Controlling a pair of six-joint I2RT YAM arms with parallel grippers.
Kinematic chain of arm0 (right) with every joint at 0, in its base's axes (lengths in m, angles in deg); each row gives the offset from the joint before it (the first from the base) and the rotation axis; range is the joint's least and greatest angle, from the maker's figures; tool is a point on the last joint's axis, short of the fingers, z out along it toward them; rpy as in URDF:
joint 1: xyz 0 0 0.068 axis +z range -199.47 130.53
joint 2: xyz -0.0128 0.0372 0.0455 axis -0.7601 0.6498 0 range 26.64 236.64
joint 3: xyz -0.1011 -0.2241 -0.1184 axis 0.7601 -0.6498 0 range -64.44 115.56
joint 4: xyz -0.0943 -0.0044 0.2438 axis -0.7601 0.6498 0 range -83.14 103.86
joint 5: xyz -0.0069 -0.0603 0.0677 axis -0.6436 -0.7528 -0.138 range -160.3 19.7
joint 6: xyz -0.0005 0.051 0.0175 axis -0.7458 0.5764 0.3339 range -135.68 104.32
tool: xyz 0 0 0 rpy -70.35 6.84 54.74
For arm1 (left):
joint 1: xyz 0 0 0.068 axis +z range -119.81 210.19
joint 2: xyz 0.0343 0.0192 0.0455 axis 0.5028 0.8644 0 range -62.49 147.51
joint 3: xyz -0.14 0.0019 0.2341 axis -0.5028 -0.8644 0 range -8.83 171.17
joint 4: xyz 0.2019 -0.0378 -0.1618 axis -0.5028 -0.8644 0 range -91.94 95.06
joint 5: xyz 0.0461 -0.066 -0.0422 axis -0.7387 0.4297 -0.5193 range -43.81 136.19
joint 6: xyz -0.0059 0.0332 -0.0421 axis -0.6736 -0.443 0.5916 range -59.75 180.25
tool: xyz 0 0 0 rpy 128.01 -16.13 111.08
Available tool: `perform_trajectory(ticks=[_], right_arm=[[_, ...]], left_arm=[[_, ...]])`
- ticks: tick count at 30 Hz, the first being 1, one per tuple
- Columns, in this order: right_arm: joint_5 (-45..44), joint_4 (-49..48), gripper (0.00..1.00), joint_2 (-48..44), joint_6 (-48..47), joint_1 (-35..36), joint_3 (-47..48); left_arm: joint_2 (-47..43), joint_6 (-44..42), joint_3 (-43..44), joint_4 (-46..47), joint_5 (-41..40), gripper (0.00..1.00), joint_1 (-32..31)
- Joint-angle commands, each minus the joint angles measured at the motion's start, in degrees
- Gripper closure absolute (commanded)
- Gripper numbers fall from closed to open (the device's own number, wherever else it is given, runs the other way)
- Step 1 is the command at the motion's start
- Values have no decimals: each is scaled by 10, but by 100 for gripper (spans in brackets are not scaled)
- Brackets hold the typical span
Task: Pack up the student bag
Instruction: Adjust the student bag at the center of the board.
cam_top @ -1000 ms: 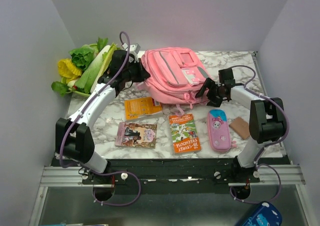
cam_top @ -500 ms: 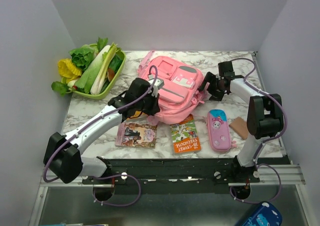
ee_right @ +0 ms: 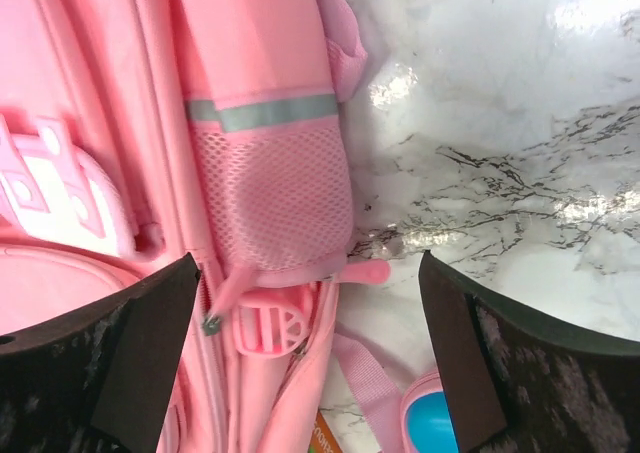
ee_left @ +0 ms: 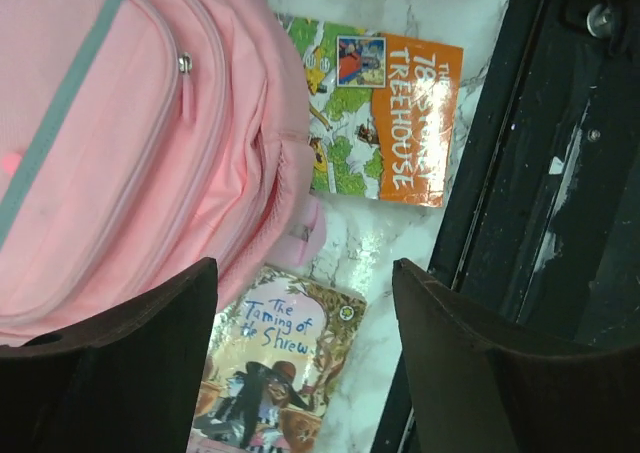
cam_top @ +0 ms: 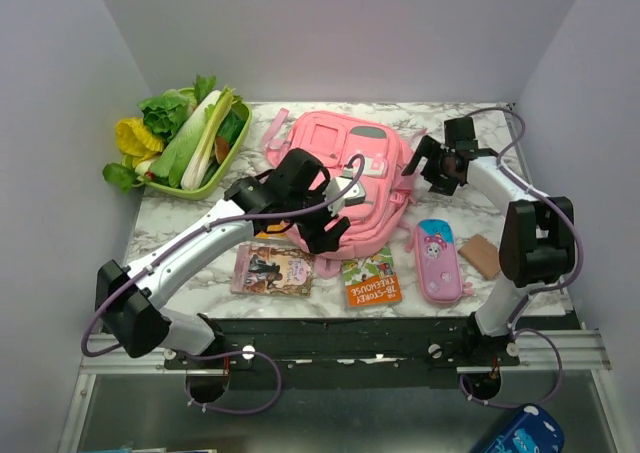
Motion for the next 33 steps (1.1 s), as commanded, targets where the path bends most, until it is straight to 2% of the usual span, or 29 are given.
perform_trajectory(ticks=[1,6,11,13,17,19,22,27,33], right_arm=[[-16,-17,0,-40,-9,3,6],[-27,-21,0,-86,-29,27,-21],[-54,-31,0,-163,-39,80,-69],[-66,-36,1,-188,-34,111,-105],[-66,-54,4,-239,-7,132,-165],[-66,-61,4,-250,7,133,-191],[-54,-64,4,-257,20,134,-207],[-34,-67,5,-254,39,136,-218],[-26,-72,6,-226,53,137,-219]], left_arm=[[-19,-140,45,-67,22,22,-4],[-21,-193,23,-31,-55,21,-4],[2,-230,-63,110,-189,21,12],[16,-229,-66,169,-196,21,32],[74,-230,-32,205,-171,21,85],[85,-244,-26,218,-127,22,107],[84,-304,-61,253,-78,21,118],[117,-396,-49,200,-23,19,123],[127,-447,-47,168,-22,18,123]])
